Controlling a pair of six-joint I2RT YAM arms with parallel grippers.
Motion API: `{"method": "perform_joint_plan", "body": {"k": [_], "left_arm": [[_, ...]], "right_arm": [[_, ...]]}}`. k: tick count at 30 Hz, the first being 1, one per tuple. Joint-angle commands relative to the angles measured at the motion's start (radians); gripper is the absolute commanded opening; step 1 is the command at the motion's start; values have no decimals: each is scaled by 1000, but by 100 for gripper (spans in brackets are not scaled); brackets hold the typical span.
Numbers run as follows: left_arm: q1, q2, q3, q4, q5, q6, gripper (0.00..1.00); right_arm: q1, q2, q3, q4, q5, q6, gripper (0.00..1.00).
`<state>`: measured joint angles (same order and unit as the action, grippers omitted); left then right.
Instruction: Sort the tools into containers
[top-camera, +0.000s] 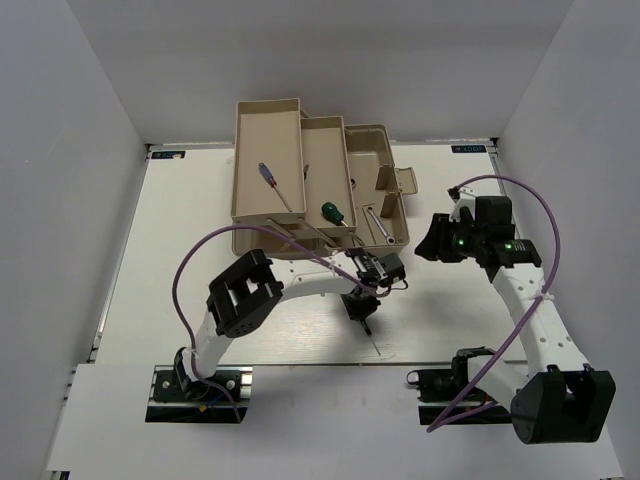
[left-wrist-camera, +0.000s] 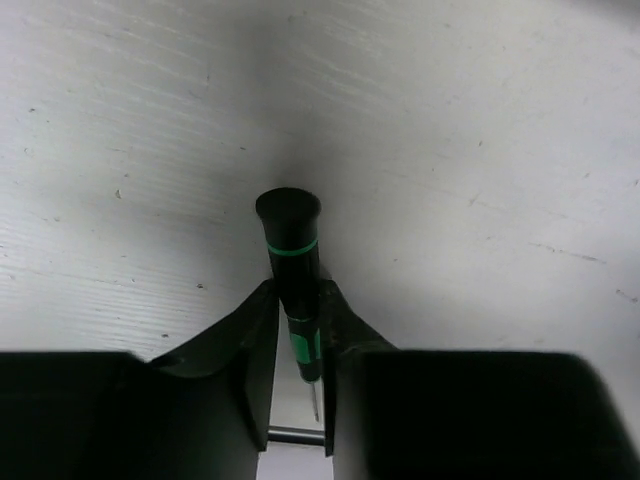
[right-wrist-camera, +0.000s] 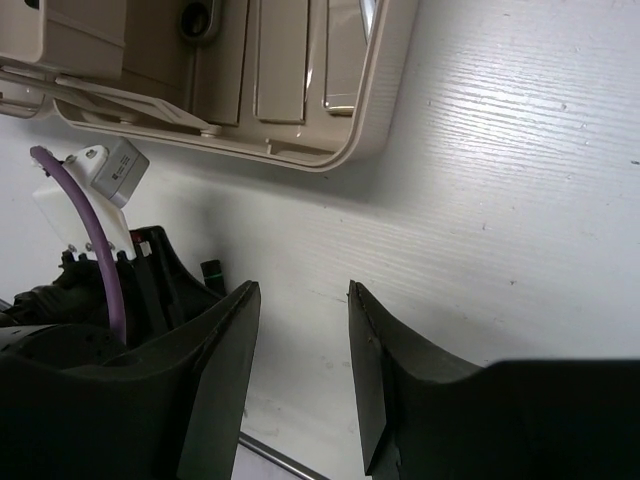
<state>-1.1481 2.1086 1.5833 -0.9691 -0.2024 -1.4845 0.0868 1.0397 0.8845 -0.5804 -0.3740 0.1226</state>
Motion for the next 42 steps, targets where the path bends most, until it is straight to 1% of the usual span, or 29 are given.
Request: {"method": "perform_joint_plan", "body": {"k": [1,2,3,4,6,8,9,12,13,14,15,16,18,19,20,21,23,25,26,27,30,31,33,34,36,37,38,41,42], "left_arm": [[-13,59,-62,32,-25,16,28],[-13,59,-72,32,-25,30,23],[-13,50,-72,47,-25,58,16],[-13,50,-72,47,-16,72,12],[-33,25,-33,47,-15,137,0],[-45,8,-5,59,7,196,0],[-54,-2,13,59,8,240,0],[-94,-47,90,107,33,427,0],[-108,-61,131,107,9,519,0],[-120,-74,142,107,9,556,0],[-121,-93,142,107,9,581,0],[-121,-134,153,107,-33,605,0],[-99,-186,153,98,-75,638,0],[-79,-215,153,107,-136,651,0],[-65,-263,168,107,-167,700,0],[-33,-278,188,121,-224,722,0],[10,-288,268,87,-264,747,0],[86,-288,337,47,-314,780,0],[115,-297,351,47,-315,809,0],[175,-306,368,64,-324,829,0],[267,-306,408,82,-315,871,0],[328,-286,450,82,-315,883,0],[387,-266,509,73,-315,892,0],[440,-266,521,73,-315,892,0],[493,-254,531,85,-286,892,0],[542,-254,541,101,-269,892,0],[565,-254,541,101,-238,902,0],[646,-233,566,101,-194,902,0],[665,-233,566,101,-175,902,0]], "right_arm": [[-19,-17,4,-16,-22,-11,46],[-28,-17,2,-16,-26,-9,46],[-28,-17,2,-18,-26,-8,46],[-30,-20,4,-18,-28,-11,46],[-38,-20,2,-25,-36,-26,46],[-47,-20,4,-36,-42,-44,46],[-48,-21,4,-41,-48,-50,50],[-58,-17,8,-53,-85,-87,59],[-64,-20,7,-56,-107,-104,59],[-64,-17,10,-62,-109,-110,59],[-64,-21,8,-65,-109,-110,52],[-71,-21,11,-65,-103,-112,34],[-76,-27,18,-71,-94,-118,3],[-75,-30,21,-70,-76,-118,0],[-75,-33,27,-76,-62,-120,0],[-105,-36,27,-90,-59,-148,0],[-113,-43,31,-99,-51,-158,0],[-117,-49,36,-105,-39,-172,0],[-119,-49,42,-107,-36,-173,0],[-119,-49,47,-108,-40,-184,0],[-121,-49,53,-108,-69,-215,2],[-117,-47,54,-110,-86,-221,4],[-117,-35,63,-114,-118,-239,7],[-116,-32,62,-121,-127,-244,8],[-113,-20,74,-133,-179,-271,12],[-113,-14,77,-133,-193,-278,14],[-107,-4,80,-139,-244,-300,14],[-96,25,100,-173,-319,-359,24],[-90,45,108,-182,-347,-370,25]]}}
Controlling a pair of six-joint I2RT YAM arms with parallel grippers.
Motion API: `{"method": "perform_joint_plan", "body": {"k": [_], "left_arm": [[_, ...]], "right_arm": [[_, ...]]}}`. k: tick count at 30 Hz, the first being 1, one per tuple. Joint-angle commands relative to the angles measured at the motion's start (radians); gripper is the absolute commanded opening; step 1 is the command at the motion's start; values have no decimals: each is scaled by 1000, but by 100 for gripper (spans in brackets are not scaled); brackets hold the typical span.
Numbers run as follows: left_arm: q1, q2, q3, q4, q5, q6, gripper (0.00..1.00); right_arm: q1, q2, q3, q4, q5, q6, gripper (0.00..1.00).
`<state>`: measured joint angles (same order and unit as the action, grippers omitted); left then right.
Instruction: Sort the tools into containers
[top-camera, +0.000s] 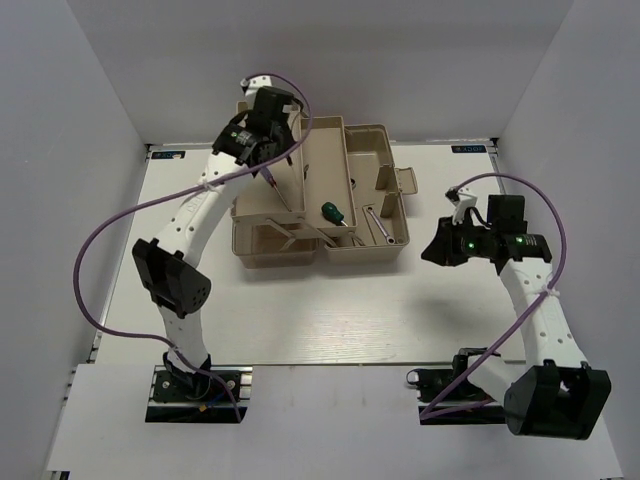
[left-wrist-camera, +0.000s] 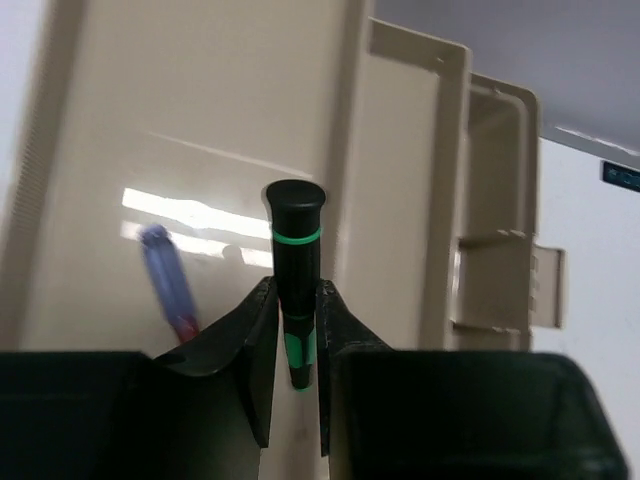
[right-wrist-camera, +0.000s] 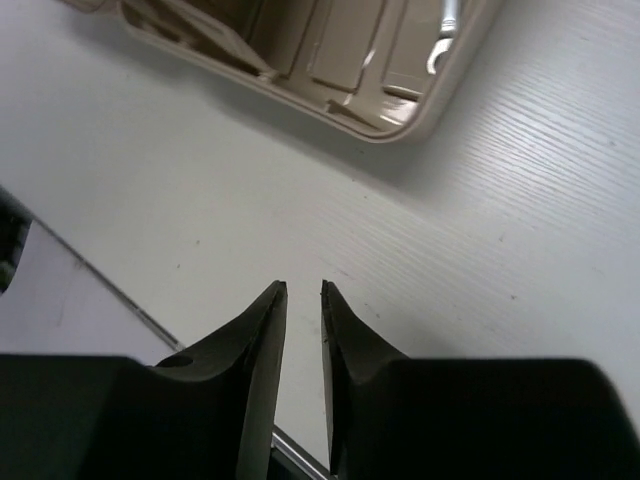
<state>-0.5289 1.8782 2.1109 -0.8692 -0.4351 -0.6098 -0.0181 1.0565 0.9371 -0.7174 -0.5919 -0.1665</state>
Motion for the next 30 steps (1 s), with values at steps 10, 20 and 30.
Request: {"method": "perform_joint_plan", "body": {"k": [10,20,30], "left_arm": [[176,52,-34,22,226,62,26],[205,-71,74,-23,219,162,85],[286,-749,-736,-169,45,-108,91]], "right_arm": [[304,184,204,-27,-203,-148,44],[602,281,287,101,-180,-575,69],[878,381,160,541,24,-821,73]]}}
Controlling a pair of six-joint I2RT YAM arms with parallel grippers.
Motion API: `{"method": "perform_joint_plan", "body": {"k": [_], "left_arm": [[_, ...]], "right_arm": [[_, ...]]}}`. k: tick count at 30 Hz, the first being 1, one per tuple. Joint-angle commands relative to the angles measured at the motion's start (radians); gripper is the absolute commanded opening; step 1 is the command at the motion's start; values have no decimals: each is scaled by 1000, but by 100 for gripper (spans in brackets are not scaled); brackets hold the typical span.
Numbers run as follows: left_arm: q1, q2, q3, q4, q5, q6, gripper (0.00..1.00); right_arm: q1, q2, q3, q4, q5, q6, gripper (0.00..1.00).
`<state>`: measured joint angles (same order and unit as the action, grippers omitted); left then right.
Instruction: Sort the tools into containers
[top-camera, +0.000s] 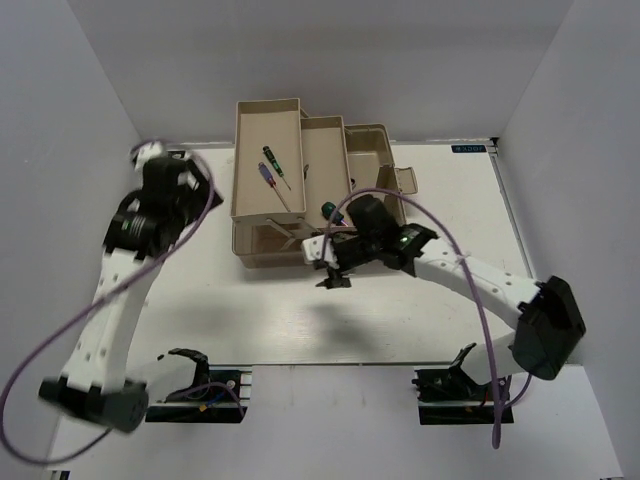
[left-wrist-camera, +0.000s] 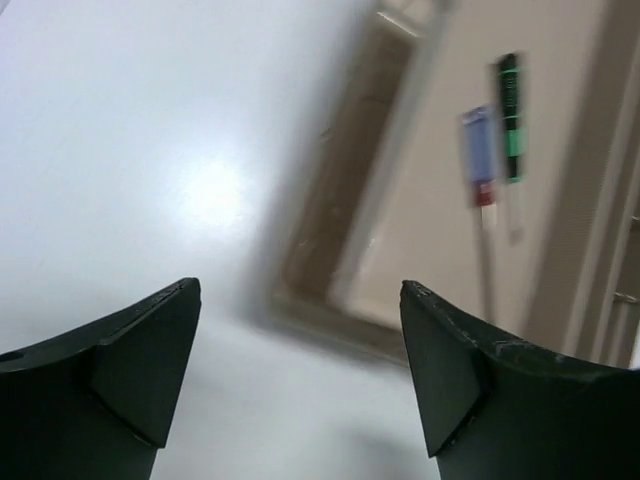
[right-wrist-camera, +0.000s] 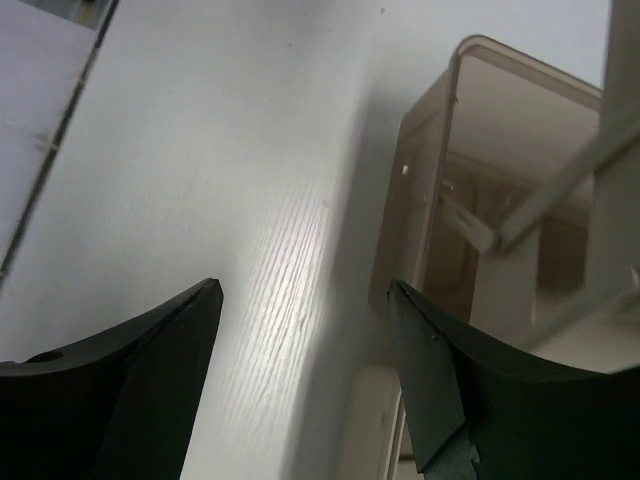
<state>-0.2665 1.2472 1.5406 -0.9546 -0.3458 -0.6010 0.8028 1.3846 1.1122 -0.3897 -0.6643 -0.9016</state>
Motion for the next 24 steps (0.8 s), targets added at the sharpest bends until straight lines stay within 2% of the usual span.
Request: {"method": "perform_joint_plan", "body": {"k": [1,3,4,7,15,18,24], "left_arm": [[24,-158,-280,-94,-26,-150,91],[47,-256,-383,-95,20,-235,92],[47,-282,-469,-95,37,-261,92],[67,-333,-586,-85,82,-312,94],[124,-282,-752,2,235,-332,96],[157,-273,-810,34,283,-351,96],[185,-220,-872,131,396,-352,96]], "right_arm": [[67,71,0,228,138,-67,73],[90,134,29,285,167,-57,72],[105,164,55,302,198,-56,72],[146,246,110,344,241,-46,70],[208,418,250,439,370,-52,68],[217,473,300,407,378,-60,68],[220,579,376,298,396,-77,61]]}}
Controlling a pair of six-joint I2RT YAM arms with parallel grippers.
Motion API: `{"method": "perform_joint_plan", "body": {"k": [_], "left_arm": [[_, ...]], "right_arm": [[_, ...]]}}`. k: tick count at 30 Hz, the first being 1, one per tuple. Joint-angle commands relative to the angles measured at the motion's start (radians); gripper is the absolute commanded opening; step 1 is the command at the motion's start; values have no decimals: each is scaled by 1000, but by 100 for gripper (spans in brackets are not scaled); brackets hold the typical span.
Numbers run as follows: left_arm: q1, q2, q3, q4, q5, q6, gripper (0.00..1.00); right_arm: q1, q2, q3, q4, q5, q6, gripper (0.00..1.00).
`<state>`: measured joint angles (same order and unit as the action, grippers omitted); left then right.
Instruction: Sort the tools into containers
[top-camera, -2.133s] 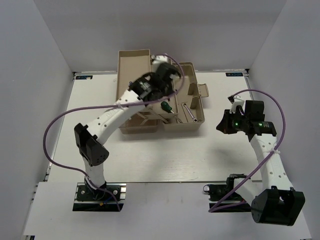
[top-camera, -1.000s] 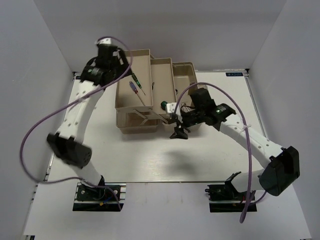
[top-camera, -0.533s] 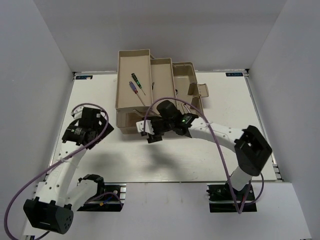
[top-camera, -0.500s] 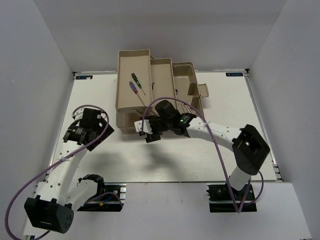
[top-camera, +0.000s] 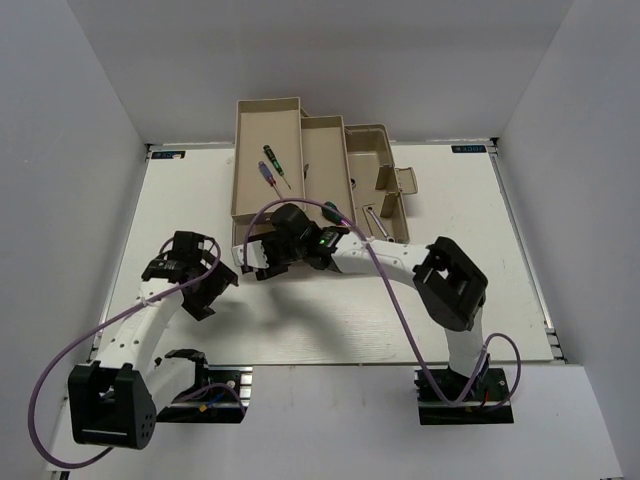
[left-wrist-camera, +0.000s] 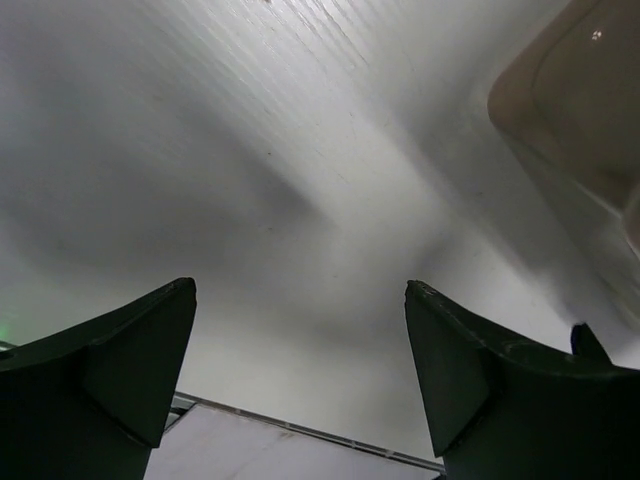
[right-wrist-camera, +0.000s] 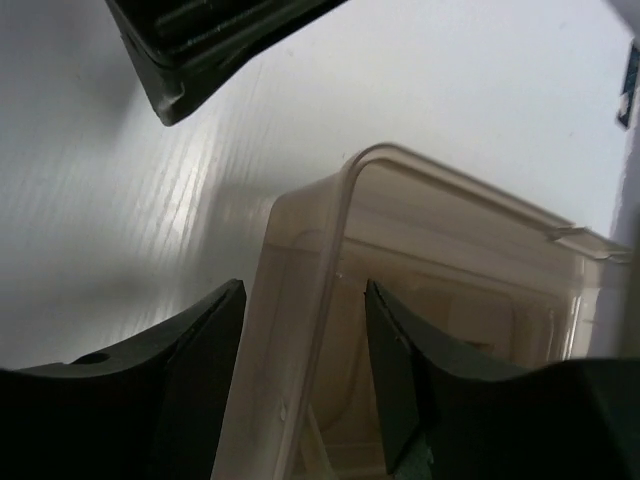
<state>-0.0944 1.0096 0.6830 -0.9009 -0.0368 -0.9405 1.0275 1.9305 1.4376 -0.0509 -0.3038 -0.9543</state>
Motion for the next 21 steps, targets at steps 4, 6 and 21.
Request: {"method": "perform_joint_plan", "body": {"k": [4,6,21], "left_arm": [[33,40,-36,144,144,-12,96],[42,66,-45,180,179,-12,96],[128,247,-212,482,377,-46,92]], "right_arm": [[-1,85,79,-72,86,-49,43],[-1,97,83,-78,106,-52,34],[-12,-24,286,-147,137,130,0]]}}
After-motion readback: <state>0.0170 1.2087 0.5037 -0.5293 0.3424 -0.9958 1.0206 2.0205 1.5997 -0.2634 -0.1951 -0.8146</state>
